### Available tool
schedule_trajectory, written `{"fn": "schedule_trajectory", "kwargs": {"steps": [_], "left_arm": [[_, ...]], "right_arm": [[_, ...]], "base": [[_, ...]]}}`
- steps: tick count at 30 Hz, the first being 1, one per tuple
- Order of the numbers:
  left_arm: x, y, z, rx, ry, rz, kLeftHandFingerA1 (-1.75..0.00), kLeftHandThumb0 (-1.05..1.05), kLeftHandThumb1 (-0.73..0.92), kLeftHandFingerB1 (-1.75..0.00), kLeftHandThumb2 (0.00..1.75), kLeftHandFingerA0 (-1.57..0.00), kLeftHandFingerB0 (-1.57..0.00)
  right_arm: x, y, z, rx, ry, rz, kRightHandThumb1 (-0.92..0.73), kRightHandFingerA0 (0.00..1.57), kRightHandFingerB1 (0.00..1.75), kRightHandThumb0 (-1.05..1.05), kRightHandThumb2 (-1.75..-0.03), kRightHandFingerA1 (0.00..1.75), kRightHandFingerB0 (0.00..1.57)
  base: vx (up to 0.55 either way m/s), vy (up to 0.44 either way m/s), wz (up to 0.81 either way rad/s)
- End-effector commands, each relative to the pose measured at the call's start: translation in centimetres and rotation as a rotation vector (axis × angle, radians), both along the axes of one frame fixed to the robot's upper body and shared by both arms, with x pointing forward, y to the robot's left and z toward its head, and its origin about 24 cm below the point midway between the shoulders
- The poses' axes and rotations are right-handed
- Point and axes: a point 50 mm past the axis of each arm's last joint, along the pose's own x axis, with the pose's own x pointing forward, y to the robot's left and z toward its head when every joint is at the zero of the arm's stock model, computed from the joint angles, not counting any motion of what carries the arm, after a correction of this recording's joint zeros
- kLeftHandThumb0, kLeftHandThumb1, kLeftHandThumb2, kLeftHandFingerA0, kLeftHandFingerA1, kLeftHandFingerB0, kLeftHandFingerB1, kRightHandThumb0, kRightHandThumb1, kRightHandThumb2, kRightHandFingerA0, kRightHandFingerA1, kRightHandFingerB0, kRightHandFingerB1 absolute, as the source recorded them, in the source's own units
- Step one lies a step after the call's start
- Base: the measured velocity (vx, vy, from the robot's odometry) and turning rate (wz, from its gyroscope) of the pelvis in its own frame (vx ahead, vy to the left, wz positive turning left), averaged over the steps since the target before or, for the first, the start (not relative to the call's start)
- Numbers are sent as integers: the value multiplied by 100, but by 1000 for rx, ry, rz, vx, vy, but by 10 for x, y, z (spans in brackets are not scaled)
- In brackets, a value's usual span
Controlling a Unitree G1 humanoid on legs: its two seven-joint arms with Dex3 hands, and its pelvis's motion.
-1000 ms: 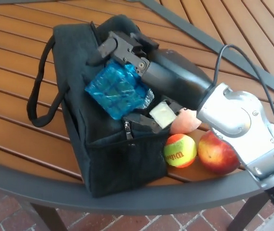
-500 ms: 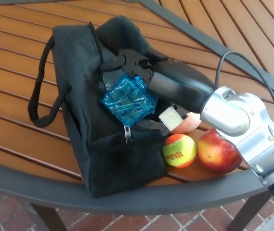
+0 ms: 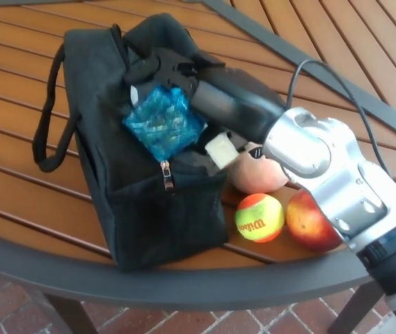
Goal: Pick up a rubric cube, an apple, a tennis ball, a soft toy, a bottle from the table and put it into the lunch box one by one
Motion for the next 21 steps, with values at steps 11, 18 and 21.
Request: {"fn": "schedule_trajectory", "kwargs": {"steps": [11, 18, 21], "left_arm": [[-5, 6, 3, 24, -21, -18, -118, 22, 50, -107, 124, -111, -101], [-5, 6, 3, 23, -28, -18, -136, 19, 40, -116, 141, -106, -98], [-4, 6, 3, 21, -31, -13, -140, 18, 40, -118, 132, -96, -94]], "right_arm": [[13, -9, 19, -271, -155, -282, -60, 0, 43, -19, -91, 0, 8], [9, -4, 17, -324, -108, -393, -62, 0, 13, -29, -75, 0, 9], [9, 1, 17, -364, -64, -437, -64, 0, 28, -36, -63, 0, 0]], "base": [[0, 0, 0], [0, 0, 0], [0, 0, 0]]}}
